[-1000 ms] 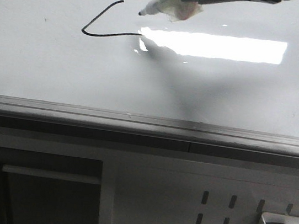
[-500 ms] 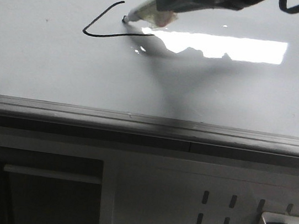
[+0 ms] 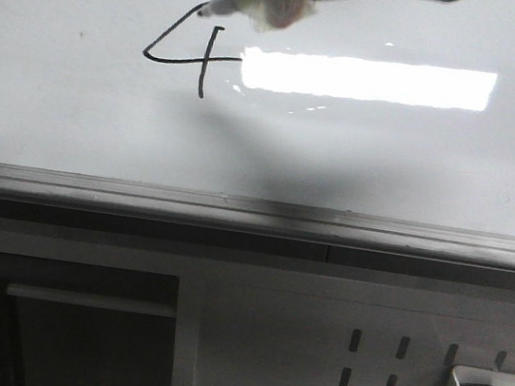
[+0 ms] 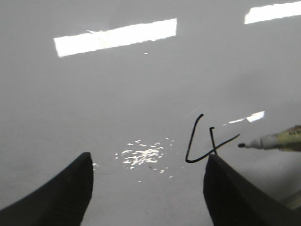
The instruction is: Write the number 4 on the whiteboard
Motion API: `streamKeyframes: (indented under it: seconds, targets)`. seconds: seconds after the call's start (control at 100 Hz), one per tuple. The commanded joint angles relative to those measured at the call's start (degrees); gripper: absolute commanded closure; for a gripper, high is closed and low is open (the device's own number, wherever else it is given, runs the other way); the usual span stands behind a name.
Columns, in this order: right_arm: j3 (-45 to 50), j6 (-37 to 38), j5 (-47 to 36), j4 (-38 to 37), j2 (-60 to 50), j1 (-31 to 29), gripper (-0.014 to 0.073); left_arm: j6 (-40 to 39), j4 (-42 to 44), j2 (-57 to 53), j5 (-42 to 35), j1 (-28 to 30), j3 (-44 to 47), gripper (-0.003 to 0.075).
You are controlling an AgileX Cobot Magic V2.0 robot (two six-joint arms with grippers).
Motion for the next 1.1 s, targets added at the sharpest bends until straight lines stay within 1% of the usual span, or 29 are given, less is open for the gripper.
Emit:
streamKeyframes:
  seconds: [0.0, 0.26, 0.4, 0.49, 0.62, 0.7, 0.77, 0.85, 0.9, 0.94, 1.09]
  targets:
    - [-1.71, -0.68, 2.04, 0.99, -3.54, -0.01, 0.0643, 1.34, -0.43, -0.01, -4.35, -3.72, -1.57, 0.0260]
    - [-1.82, -0.68, 8.21, 2.06, -4.18, -0.01, 0.0643, 8.47, 0.09, 4.00, -4.45, -19.03, -1.57, 0.0261]
    - [-1.82, -0.68, 10.09, 2.06, -4.18, -0.01, 0.0643, 8.99, 4.29, 6.71, -5.28, -24.16, -1.57, 0.0261]
    - [-1.82, -0.68, 11.10, 2.06, -4.18, -0.01, 0.0643, 8.99, 4.94, 8.00, -5.39, -25.14, -2.18, 0.0267]
    - [-1.70, -0.68, 13.40, 1.96, -3.50, -0.01, 0.0643, 8.99, 5.48, 8.92, -5.62, -25.14, -3.36, 0.0297]
    - [-1.70, 0.78, 15.31, 1.43, -2.42, -0.01, 0.0643, 8.99, 7.12, 8.92, -5.72, -25.14, -4.09, 0.0302]
    - [-1.70, 3.40, 17.76, -1.00, -0.99, -0.01, 0.0643, 8.99, 8.23, 8.92, -5.72, -25.14, -4.49, 0.0302]
    - [-1.70, 8.03, 20.77, -6.40, 0.53, -0.01, 0.0643, 8.99, 10.34, 8.92, -5.41, -25.14, -4.65, 0.0302]
    - [-1.70, 10.74, 22.05, -9.80, 1.26, -0.01, 0.0643, 8.99, 12.11, 8.92, -3.96, -25.14, -4.65, 0.0302]
    - [-1.70, 11.88, 21.99, -11.10, 1.50, -0.01, 0.0643, 8.99, 13.43, 9.16, -2.12, -25.14, -4.65, 0.0302]
    - [-1.81, 12.38, 22.07, -11.82, 1.50, -0.25, 0.0643, 8.99, 18.56, 9.55, 4.31, -25.14, -4.65, 0.0302]
